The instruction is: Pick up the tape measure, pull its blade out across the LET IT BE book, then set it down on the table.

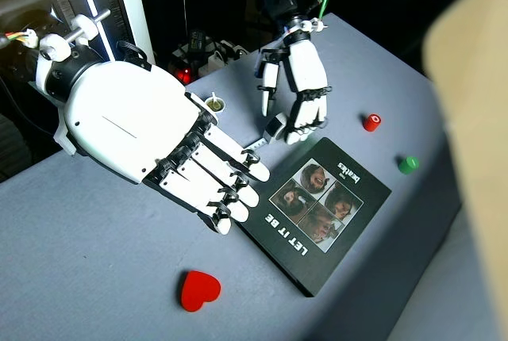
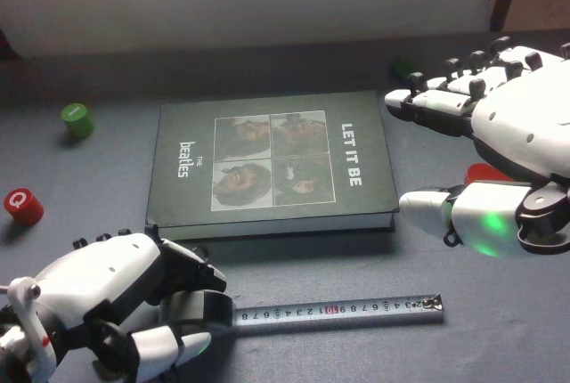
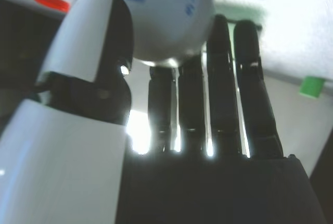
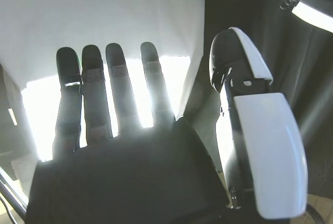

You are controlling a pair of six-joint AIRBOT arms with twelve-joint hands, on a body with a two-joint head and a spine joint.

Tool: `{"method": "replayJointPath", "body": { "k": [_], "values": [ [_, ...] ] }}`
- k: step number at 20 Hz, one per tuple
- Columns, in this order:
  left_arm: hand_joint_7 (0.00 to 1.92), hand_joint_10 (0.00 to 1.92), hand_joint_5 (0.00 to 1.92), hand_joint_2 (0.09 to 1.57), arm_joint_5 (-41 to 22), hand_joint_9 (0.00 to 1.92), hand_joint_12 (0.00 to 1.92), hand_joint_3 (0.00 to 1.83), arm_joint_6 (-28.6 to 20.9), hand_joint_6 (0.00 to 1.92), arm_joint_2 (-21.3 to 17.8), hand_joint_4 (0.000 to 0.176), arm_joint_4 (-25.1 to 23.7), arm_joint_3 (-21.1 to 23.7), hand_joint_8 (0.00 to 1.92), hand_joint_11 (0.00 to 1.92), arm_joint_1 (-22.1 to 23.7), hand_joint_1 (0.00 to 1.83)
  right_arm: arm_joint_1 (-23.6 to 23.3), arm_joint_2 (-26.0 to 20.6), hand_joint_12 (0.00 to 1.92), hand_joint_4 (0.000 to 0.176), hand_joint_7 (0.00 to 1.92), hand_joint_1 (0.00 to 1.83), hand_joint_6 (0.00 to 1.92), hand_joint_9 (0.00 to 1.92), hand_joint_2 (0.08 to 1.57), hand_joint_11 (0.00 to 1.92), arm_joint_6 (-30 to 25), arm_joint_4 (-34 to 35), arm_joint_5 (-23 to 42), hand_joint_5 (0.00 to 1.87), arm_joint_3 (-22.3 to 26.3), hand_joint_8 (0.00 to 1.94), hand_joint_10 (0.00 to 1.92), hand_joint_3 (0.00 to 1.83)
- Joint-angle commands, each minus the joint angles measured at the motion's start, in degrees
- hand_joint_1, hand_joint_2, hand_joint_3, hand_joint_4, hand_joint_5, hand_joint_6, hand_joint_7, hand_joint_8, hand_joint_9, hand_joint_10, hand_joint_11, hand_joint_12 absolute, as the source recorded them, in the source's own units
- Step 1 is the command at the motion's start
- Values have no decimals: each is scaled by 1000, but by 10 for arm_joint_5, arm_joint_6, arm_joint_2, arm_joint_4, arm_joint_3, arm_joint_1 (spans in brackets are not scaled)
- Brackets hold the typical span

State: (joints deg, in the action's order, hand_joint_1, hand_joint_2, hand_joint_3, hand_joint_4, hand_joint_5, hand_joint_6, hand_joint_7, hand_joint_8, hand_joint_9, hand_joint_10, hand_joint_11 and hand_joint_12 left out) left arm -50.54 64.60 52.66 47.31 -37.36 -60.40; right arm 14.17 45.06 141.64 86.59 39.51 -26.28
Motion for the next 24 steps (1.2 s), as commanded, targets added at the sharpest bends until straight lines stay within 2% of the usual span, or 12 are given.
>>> {"method": "replayJointPath", "body": {
  "k": [1,2,3,4,10,13,15,16,17,20,22,24],
  "values": [
    [870,1329,841,1157,-47,858,1120,4,-2,890,4,0,-23,2,1148,855,0,1354,-4,-3,769,108,177,163,1,211,1240,0,-3,-35,12,142,3,7,6,0],
    [870,1329,841,1157,-48,858,1120,4,0,890,5,0,-23,3,1148,855,-3,1354,-4,-3,769,108,177,163,1,211,1240,0,-3,-36,12,142,3,7,6,0],
    [803,1413,910,1164,-48,841,1203,0,0,866,7,0,-23,3,1253,921,-5,1360,-4,-3,766,108,177,163,2,203,1241,0,-3,-36,12,144,3,6,2,1],
    [778,1416,953,1160,-50,840,1203,0,0,839,8,0,-23,3,1272,895,-7,1362,-4,-3,739,108,188,163,4,197,1242,0,-3,-36,11,164,3,4,0,1],
    [840,1385,949,1145,-52,879,1191,0,1,820,11,0,-23,0,1182,902,-7,1368,-4,-3,727,109,184,165,1,202,1245,0,-3,-47,7,161,3,0,1,1],
    [841,1385,949,1145,-35,879,1192,0,-16,819,-8,0,-46,-5,1181,903,17,1368,-6,-2,735,108,190,165,1,198,1245,0,-20,-96,2,152,4,2,0,0],
    [853,1368,949,1140,-11,889,1176,0,-20,825,-22,0,-46,-9,1159,901,40,1369,-15,-1,753,97,201,202,3,217,1245,0,-19,-106,2,158,4,5,6,0],
    [859,1367,950,1139,7,887,1170,0,-23,826,-37,0,-46,-13,1153,895,61,1370,-26,2,791,84,231,298,8,259,1224,0,-9,-106,0,186,4,9,15,0],
    [860,1367,951,1139,23,887,1168,0,-23,826,-47,0,-45,-17,1151,894,81,1370,-33,7,819,68,282,401,11,297,1197,0,3,-106,1,224,4,12,17,0],
    [860,1369,952,1139,76,885,1172,0,-22,824,-76,0,-45,-34,1152,900,144,1370,-48,40,869,0,397,718,23,368,1143,0,75,-94,49,350,3,13,18,0],
    [860,1370,952,1139,128,884,1176,0,-19,824,-94,0,-46,-51,1153,899,192,1370,-76,72,966,0,471,809,20,424,1124,24,144,-23,65,435,-13,12,21,0],
    [859,1370,951,1140,173,885,1179,0,-12,826,-108,0,-53,-72,1153,898,234,1370,-116,107,982,0,502,862,30,460,1124,53,176,61,62,482,-46,18,30,0]
  ]
}}
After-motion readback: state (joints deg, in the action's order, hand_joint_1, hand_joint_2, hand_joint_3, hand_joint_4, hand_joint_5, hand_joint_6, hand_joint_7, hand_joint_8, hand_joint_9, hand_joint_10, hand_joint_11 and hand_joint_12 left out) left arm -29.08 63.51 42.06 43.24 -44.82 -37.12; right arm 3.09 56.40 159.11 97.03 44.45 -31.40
